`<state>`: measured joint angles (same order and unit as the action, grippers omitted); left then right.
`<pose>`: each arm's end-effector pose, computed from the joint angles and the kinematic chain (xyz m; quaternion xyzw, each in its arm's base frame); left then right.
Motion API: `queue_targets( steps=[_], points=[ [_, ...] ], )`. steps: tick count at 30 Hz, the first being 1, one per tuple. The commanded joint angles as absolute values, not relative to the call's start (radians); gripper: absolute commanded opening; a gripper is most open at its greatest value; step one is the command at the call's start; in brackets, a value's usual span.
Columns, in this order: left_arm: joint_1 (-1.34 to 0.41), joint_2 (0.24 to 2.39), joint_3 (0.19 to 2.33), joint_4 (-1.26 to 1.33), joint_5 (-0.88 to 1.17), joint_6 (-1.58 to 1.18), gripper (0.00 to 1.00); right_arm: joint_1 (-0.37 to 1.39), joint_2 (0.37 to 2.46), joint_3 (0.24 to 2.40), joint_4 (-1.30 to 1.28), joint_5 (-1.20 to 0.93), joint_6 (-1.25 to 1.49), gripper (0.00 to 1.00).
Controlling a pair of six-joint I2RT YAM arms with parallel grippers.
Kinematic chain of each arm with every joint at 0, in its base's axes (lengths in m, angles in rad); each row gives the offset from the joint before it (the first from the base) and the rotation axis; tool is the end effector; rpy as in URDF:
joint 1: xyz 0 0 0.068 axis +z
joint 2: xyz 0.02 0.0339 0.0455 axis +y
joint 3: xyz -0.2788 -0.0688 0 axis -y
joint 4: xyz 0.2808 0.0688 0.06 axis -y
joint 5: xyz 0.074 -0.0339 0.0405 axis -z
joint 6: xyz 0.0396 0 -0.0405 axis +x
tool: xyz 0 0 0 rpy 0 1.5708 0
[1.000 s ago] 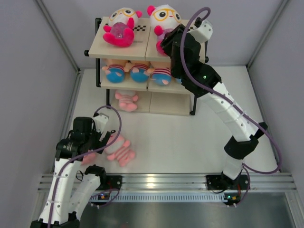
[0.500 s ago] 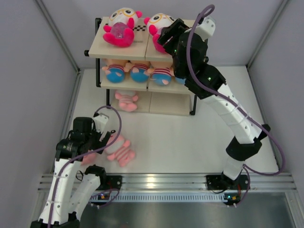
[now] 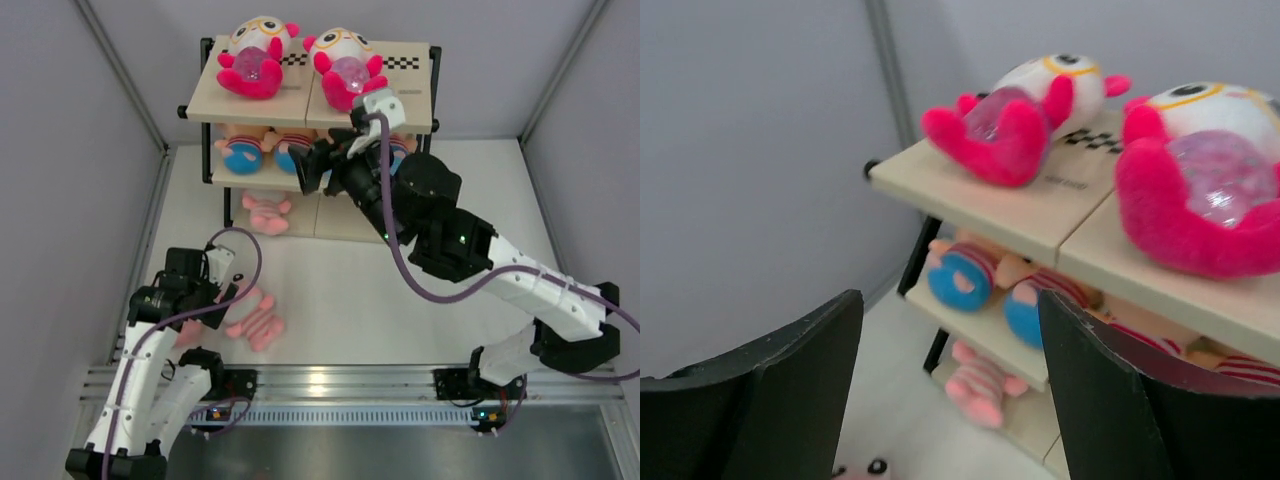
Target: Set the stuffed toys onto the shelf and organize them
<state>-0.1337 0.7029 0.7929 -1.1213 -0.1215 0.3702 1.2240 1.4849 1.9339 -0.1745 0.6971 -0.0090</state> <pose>0.1392 -0.0139 0.2815 0.2242 0.9357 0.0895 0.2572 0.1338 0.2956 0.5955 -0.1059 0.6204 0.2584 0.7329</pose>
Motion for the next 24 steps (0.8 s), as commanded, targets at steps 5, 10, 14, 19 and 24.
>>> queue_targets(
  steps=[5, 10, 14, 19, 24],
  points=[
    [-0.138, 0.686, 0.733, -1.080, -0.202, 0.379, 0.99, 1.239, 1.235, 1.438, -0.130, 0.117, -0.018, 0.71],
    [-0.138, 0.692, 0.721, -1.068, -0.238, 0.367, 0.99, 1.239, 1.323, 1.244, -0.106, -0.041, -0.008, 0.74],
    [-0.138, 0.707, 0.721, -1.065, -0.258, 0.341, 0.99, 1.243, 1.491, 1.223, -0.107, -0.087, 0.017, 0.75],
    [-0.138, 0.699, 0.704, -1.065, -0.271, 0.324, 0.99, 1.252, 1.692, 1.241, -0.043, -0.140, 0.008, 0.75],
    [-0.138, 0.707, 0.703, -1.063, -0.272, 0.324, 0.99, 1.262, 1.787, 1.266, -0.018, -0.193, 0.009, 0.75]
  ],
)
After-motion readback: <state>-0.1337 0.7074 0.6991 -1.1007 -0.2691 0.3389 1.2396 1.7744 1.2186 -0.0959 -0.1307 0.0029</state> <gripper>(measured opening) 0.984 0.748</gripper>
